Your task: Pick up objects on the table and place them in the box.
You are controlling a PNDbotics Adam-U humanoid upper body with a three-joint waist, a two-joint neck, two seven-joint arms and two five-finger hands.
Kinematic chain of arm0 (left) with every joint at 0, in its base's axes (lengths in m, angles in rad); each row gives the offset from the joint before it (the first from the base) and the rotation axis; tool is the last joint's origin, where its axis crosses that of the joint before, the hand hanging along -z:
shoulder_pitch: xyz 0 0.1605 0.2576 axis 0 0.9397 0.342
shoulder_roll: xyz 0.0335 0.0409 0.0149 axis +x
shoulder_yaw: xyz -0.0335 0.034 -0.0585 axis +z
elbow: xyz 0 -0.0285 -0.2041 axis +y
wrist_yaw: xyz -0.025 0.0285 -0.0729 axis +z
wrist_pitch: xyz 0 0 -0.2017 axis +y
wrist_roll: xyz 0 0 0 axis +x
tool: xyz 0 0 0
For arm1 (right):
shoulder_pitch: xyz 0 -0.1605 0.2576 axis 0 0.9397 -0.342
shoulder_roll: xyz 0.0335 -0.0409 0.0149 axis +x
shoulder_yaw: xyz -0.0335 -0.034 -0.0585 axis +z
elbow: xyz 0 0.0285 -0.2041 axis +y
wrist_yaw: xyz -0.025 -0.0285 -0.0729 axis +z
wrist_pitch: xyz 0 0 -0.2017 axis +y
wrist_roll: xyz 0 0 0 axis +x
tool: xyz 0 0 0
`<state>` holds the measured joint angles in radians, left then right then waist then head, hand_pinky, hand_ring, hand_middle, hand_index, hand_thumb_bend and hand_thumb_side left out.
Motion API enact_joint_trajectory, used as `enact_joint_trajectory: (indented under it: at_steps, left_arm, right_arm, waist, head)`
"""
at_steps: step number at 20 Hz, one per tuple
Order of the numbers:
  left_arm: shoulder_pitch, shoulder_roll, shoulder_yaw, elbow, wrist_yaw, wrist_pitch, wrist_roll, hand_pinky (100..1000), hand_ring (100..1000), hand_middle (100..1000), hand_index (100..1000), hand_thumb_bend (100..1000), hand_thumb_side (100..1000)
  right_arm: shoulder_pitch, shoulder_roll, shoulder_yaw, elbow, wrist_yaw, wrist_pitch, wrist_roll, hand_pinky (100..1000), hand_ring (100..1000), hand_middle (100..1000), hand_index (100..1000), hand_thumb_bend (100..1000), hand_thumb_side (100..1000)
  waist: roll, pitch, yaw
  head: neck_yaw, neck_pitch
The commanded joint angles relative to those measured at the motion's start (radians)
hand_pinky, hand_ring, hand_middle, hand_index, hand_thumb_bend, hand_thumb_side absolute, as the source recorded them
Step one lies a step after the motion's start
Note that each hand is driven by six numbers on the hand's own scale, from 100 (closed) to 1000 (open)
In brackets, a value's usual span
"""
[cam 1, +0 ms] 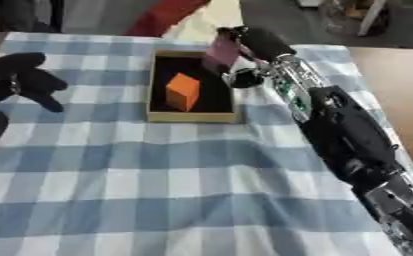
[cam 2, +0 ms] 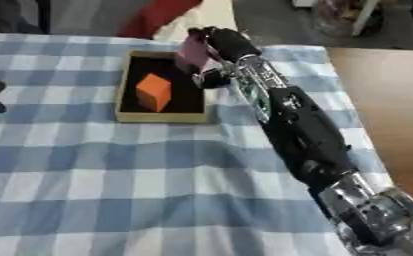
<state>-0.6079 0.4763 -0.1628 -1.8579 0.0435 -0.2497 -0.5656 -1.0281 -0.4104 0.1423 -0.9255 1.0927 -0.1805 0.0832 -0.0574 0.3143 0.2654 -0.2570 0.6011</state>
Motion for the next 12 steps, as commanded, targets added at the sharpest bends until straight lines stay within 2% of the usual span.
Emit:
enact_joint_trajectory:
  at_steps: [1,3,9,10,12]
  left_arm:
    - [-0.008,0.012,0.008,-0.012,0.003,0.002,-0.006,873,697,781,1000,100,888]
    - [-0.007,0.012,0.007,-0.009,0.002,0.002,-0.008,873,697,781,1000,100,890]
    - [-0.007,0.011,0.007,-0.006,0.001,0.001,-0.010,873,697,781,1000,100,890]
    - [-0.004,0.011,0.008,-0.004,0.001,0.002,-0.010,873,696,781,1000,100,895]
    - [0.004,0.012,0.011,-0.001,-0.002,0.003,-0.010,873,696,781,1000,100,896]
  right_arm:
    - [-0.017,-0.015,0.006,-0.017,0.010,-0.032,0.021,837,747,845,1000,100,692]
    - [-0.019,-0.018,0.013,-0.033,0.027,-0.047,0.045,848,797,943,1000,170,749]
    - [-0.018,-0.020,0.013,-0.058,0.055,-0.057,0.072,848,797,943,1000,170,749]
    - [-0.023,-0.024,0.019,-0.064,0.058,-0.061,0.069,844,847,1000,1000,333,804]
    - [-0.025,-0.040,0.046,-0.102,0.080,-0.083,0.050,843,846,1000,1000,336,793]
  waist:
    - [0.005,-0.019,-0.003]
    - [0.005,-0.019,-0.005]
    - [0.005,-0.020,-0.007]
    - [0.004,-0.021,-0.009]
    - [0.003,-0.022,-0.017]
  head:
    - [0.004,-0.012]
    - [0.005,-0.012]
    - [0.005,-0.012]
    - [0.007,-0.011]
    - [0.014,-0.010]
